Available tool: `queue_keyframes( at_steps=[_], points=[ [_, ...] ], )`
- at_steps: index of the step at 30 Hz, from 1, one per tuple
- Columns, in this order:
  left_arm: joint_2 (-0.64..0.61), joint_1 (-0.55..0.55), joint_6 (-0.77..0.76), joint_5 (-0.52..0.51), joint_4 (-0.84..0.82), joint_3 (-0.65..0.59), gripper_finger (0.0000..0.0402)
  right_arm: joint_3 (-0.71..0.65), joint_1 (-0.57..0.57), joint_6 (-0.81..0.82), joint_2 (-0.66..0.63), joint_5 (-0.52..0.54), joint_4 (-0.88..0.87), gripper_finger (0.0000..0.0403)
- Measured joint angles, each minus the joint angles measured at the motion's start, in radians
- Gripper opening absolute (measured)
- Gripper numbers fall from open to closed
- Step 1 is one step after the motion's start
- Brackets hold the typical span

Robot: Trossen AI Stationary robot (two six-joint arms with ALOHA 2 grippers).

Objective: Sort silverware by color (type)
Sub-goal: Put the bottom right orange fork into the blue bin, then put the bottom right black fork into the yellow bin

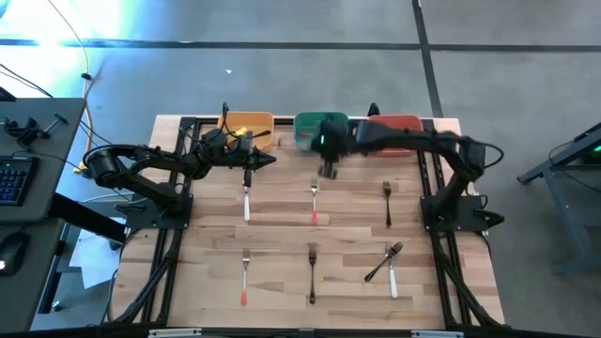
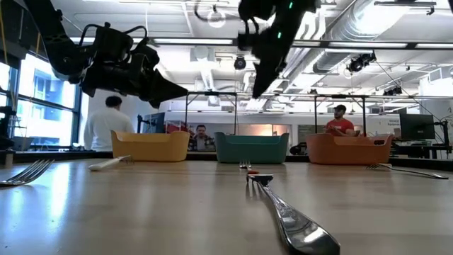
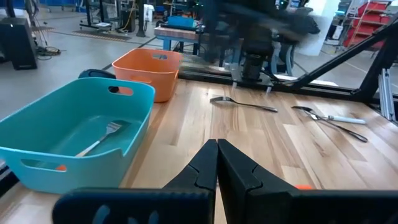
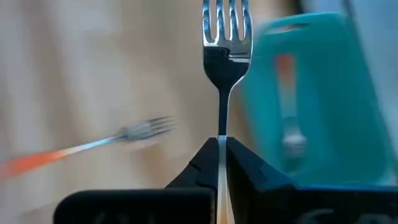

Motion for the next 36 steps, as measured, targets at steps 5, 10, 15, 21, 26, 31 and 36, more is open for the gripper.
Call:
queue_keyframes(
  at_steps=[5, 10, 15, 21, 26, 31, 36],
  points=[
    [0.0, 0.0, 0.003, -0.021, 0.008, 0.0, 0.0, 0.0, -0.223, -0.138, 0.064, -0.125, 0.176, 0.0],
    [0.0, 0.0, 0.036, -0.099, 0.008, 0.0, 0.0, 0.0, -0.365, -0.208, 0.155, -0.205, 0.264, 0.0],
    [0.0, 0.005, 0.037, -0.147, 0.009, 0.0, 0.0, 0.0, -0.426, -0.244, 0.232, -0.281, 0.297, 0.0],
    [0.0, 0.004, 0.034, -0.161, 0.009, 0.0, 0.0, 0.0, -0.426, -0.312, 0.273, -0.288, 0.293, 0.0],
    [0.0, 0.003, 0.034, -0.161, 0.008, 0.0, 0.0, 0.0, -0.424, -0.339, 0.285, -0.286, 0.283, 0.0],
    [0.0, -0.003, 0.01, -0.159, 0.006, 0.0, 0.0, 0.0, -0.42, -0.348, 0.285, -0.278, 0.278, 0.0022],
    [0.0, -0.023, 0.034, -0.158, 0.005, 0.0, 0.0, 0.0, -0.399, -0.338, 0.285, -0.279, 0.277, 0.0064]
  ],
)
